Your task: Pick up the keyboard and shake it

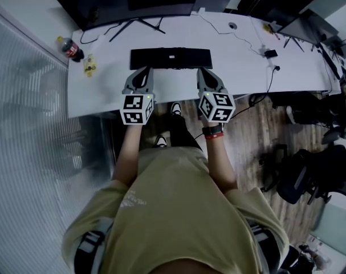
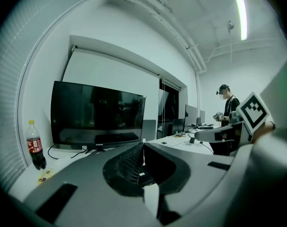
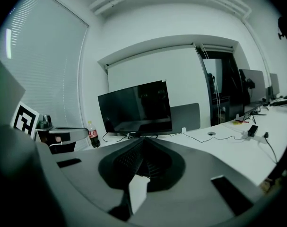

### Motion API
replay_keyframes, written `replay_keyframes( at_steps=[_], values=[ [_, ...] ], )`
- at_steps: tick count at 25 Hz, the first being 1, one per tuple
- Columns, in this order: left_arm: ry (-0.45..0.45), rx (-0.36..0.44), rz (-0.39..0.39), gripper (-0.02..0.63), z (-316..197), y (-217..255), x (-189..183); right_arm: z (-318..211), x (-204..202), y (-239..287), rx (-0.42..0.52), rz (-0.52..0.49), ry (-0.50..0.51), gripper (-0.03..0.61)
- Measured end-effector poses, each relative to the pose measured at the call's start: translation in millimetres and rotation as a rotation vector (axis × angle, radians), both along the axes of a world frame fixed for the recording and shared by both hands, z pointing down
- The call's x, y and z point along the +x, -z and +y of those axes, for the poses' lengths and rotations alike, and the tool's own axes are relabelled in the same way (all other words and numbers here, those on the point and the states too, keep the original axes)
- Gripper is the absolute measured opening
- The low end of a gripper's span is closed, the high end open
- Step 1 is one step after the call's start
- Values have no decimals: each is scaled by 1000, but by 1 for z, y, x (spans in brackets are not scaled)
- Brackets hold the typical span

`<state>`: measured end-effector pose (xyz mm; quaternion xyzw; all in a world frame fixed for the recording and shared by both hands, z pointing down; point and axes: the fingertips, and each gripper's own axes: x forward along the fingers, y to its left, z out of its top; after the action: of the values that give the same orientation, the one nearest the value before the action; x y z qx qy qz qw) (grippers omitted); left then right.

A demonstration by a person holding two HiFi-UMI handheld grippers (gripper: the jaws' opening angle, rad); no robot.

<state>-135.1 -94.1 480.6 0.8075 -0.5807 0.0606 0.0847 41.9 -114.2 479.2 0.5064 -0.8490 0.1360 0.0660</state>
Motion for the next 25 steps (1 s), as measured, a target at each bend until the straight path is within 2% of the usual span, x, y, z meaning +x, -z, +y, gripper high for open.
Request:
replay_keyframes(
  at_steps=[4, 7, 13, 17, 21, 23, 25],
  values=[
    [6, 14, -12, 20, 3, 8, 7, 5, 9, 11, 24, -68, -1, 23],
    [22, 15, -23, 20, -2, 9, 15, -5, 17, 13, 31, -38, 26, 23],
    [127, 50, -31, 20, -40, 18, 20, -40, 25, 18, 44, -5, 114, 21],
    [139, 45, -33, 20, -71, 20, 46, -56, 33, 24, 74, 20, 203, 21],
    [91, -12, -6, 20, -94, 2, 92, -60, 54, 15, 73, 38, 267, 23],
    [51, -60, -15, 20, -100, -15, 122, -62, 72, -5, 25, 43, 270, 23],
    [3, -135, -56, 20, -98, -45, 154, -58, 90, -38, -43, 74, 271, 23]
  ],
)
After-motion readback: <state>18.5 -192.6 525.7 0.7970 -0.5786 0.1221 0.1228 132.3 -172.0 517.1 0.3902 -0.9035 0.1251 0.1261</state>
